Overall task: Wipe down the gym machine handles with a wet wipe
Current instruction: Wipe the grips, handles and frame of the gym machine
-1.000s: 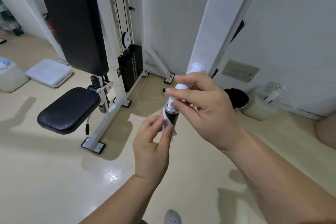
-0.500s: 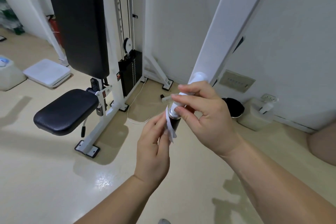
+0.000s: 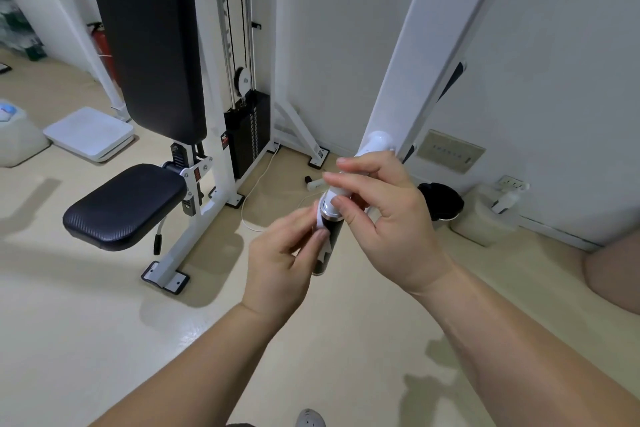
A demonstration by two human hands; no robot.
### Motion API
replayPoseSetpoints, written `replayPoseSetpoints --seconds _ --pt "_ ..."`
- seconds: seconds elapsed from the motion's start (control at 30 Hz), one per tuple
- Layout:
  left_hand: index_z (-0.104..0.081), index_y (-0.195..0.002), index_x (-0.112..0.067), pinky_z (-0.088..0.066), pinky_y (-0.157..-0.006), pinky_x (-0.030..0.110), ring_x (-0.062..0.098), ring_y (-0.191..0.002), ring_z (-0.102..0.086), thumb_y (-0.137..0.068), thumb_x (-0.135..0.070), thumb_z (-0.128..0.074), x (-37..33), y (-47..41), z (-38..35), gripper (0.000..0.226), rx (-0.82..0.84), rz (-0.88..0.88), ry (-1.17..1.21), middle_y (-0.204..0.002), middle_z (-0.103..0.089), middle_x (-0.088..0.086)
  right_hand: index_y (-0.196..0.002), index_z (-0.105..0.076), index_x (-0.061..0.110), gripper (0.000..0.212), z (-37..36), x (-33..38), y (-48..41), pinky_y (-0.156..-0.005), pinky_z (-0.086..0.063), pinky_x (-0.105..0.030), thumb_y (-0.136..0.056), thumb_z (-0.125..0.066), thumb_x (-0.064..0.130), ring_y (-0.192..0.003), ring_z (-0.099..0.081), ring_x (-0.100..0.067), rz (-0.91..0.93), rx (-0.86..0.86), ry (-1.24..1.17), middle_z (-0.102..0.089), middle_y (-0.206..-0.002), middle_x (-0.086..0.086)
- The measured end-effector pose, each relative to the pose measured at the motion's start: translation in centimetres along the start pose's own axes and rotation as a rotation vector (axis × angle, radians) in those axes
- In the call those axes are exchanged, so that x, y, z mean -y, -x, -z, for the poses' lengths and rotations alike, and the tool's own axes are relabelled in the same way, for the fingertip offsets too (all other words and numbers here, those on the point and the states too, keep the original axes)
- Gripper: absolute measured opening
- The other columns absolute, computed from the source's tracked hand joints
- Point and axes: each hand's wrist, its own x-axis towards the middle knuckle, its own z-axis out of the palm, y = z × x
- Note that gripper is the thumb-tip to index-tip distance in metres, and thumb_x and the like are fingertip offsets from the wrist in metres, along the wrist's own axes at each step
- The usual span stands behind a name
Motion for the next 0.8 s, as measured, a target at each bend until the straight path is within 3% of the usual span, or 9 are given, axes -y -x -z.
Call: replayPoseSetpoints --seconds 0.1,0.2,0.27,0.37,0.43,0.53,0.6,0.73,0.8 --pt "-0.075 -0.114 -0.011 -0.053 -0.075 0.028 0.016 -0.077 -0.064 -0.094 -0.003 -0.066 1.2 1.1 -0.3 0.024 0.053 0.181 0.069 -0.087 -0.072 -0.004 -0.117 -0.074 0.008 0.029 -0.2 0.0 0.1 -0.094 -0.054 -0.03 -0.091 -0.07 -0.004 -0.117 -0.06 -0.011 -0.025 0.005 -0.02 -0.055 -0.123 0.001" --pt "-0.078 -0.116 -0.013 -0.058 -0.088 0.038 0.008 -0.085 -0.07 -0.09 0.004 -0.07 2.5 2.9 -0.5 0.032 0.047 0.381 0.037 -0.093 -0.079 -0.005 -0.117 -0.074 0.007 0.028 -0.3 0.0 0.0 -0.093 -0.054 -0.026 -0.092 -0.069 -0.003 -0.113 -0.061 -0.012 -0.025 0.013 -0.029 -0.053 -0.122 0.004" --pt "-0.078 -0.116 -0.017 -0.058 -0.09 0.041 0.012 -0.088 -0.071 -0.091 0.003 -0.07 2.0 2.6 -0.3 0.033 0.042 0.359 0.01 -0.094 -0.079 -0.004 -0.117 -0.074 0.008 0.028 -0.4 0.0 -0.1 -0.092 -0.053 -0.024 -0.092 -0.068 -0.003 -0.113 -0.06 -0.012 -0.028 0.02 -0.037 -0.052 -0.123 0.005" --pt "-0.075 -0.119 -0.026 -0.054 -0.079 0.021 0.013 -0.079 -0.067 -0.092 -0.005 -0.066 -0.4 0.2 0.4 0.035 0.01 0.075 -0.018 -0.086 -0.075 -0.009 -0.118 -0.074 0.009 0.029 -0.4 0.0 -0.1 -0.093 -0.052 -0.025 -0.092 -0.068 -0.003 -0.115 -0.059 -0.01 -0.026 0.015 -0.029 -0.052 -0.123 0.004" --pt "-0.075 -0.12 -0.026 -0.052 -0.078 0.019 0.014 -0.084 -0.069 -0.091 -0.012 -0.067 -1.1 -1.5 0.9 0.033 -0.016 -0.025 -0.036 -0.095 -0.076 -0.013 -0.117 -0.074 0.01 0.03 -0.4 0.0 -0.2 -0.094 -0.051 -0.023 -0.091 -0.068 -0.003 -0.116 -0.058 -0.006 -0.031 0.017 -0.03 -0.052 -0.123 0.005" --pt "-0.077 -0.109 -0.034 -0.053 -0.069 0.026 0.017 -0.072 -0.064 -0.089 -0.007 -0.069 -0.9 -1.4 0.8 0.035 0.039 0.086 0.075 -0.083 -0.072 -0.003 -0.118 -0.074 0.011 0.03 -0.4 0.3 -0.4 -0.095 -0.05 -0.021 -0.092 -0.068 -0.003 -0.118 -0.056 -0.001 -0.036 0.032 -0.022 -0.051 -0.123 0.007" --pt "-0.076 -0.105 -0.045 -0.054 -0.07 0.021 0.009 -0.071 -0.062 -0.087 0.002 -0.072 0.2 -0.2 0.6 0.05 0.052 0.198 0.137 -0.082 -0.072 0.002 -0.118 -0.074 0.01 0.03 -0.4 0.3 -0.5 -0.095 -0.05 -0.02 -0.092 -0.068 -0.003 -0.117 -0.056 -0.002 -0.036 0.038 -0.017 -0.05 -0.123 0.01" --pt "-0.077 -0.1 -0.04 -0.053 -0.081 0.025 0.006 -0.075 -0.067 -0.086 0.004 -0.073 2.0 1.5 0.6 0.047 0.113 0.412 0.111 -0.084 -0.078 0.003 -0.118 -0.074 0.008 0.029 -0.5 0.4 -0.4 -0.092 -0.049 -0.019 -0.093 -0.066 -0.004 -0.111 -0.058 -0.002 -0.055 0.043 -0.058 -0.05 -0.123 0.009" --pt "-0.078 -0.098 -0.04 -0.056 -0.08 0.03 0.01 -0.076 -0.065 -0.085 0.003 -0.075 1.4 1.2 0.6 0.045 0.12 0.418 0.101 -0.085 -0.078 0.005 -0.117 -0.074 0.008 0.028 -0.4 0.3 -0.2 -0.09 -0.048 -0.016 -0.093 -0.066 -0.004 -0.108 -0.059 -0.003 -0.071 0.04 -0.079 -0.05 -0.122 0.009"
